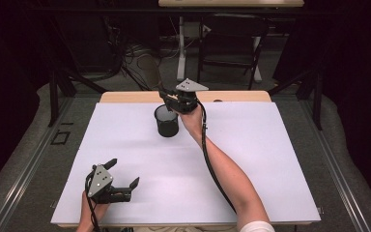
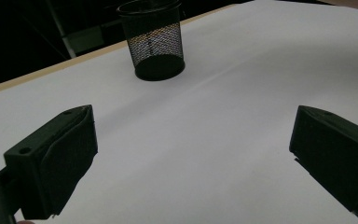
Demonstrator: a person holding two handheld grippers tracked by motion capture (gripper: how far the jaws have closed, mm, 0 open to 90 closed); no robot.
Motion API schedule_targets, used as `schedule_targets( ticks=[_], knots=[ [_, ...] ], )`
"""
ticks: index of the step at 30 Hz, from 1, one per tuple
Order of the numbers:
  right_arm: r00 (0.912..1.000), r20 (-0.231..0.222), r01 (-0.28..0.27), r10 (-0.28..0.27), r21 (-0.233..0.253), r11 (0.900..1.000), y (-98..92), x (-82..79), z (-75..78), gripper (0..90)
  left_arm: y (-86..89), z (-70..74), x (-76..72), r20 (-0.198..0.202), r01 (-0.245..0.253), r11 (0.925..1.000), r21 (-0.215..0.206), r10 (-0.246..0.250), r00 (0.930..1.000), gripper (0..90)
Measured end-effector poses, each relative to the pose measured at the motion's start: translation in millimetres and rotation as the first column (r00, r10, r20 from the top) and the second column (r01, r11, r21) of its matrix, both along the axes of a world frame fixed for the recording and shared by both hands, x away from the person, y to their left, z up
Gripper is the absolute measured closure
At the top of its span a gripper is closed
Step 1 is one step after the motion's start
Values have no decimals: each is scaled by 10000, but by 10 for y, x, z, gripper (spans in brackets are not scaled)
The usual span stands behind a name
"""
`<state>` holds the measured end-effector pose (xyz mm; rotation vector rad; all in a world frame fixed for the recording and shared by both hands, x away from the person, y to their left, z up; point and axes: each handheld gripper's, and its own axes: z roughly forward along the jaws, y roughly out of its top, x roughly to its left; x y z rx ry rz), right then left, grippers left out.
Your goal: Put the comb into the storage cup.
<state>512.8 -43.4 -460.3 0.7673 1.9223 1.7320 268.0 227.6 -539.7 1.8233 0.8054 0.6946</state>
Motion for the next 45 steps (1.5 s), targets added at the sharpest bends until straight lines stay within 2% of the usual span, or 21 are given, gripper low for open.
schedule_targets(
  ticks=[30,32,35,45],
  knots=[
    [9995,-283,-138,130,-295,9995,87,48,-201,726,7,-2,2,-51,-38,10000,14,39,10000,10],
    [9997,-201,-128,121,-367,9992,94,49,-216,726,7,-2,1,-65,-19,10000,37,19,10000,11],
    [9994,-334,-124,111,-391,9992,97,53,-238,726,16,-4,5,-96,-51,10000,44,52,9999,11],
    [9992,-384,-122,104,-478,9988,89,67,-253,725,11,-5,4,-90,-70,10000,41,70,9999,12]
  ],
)
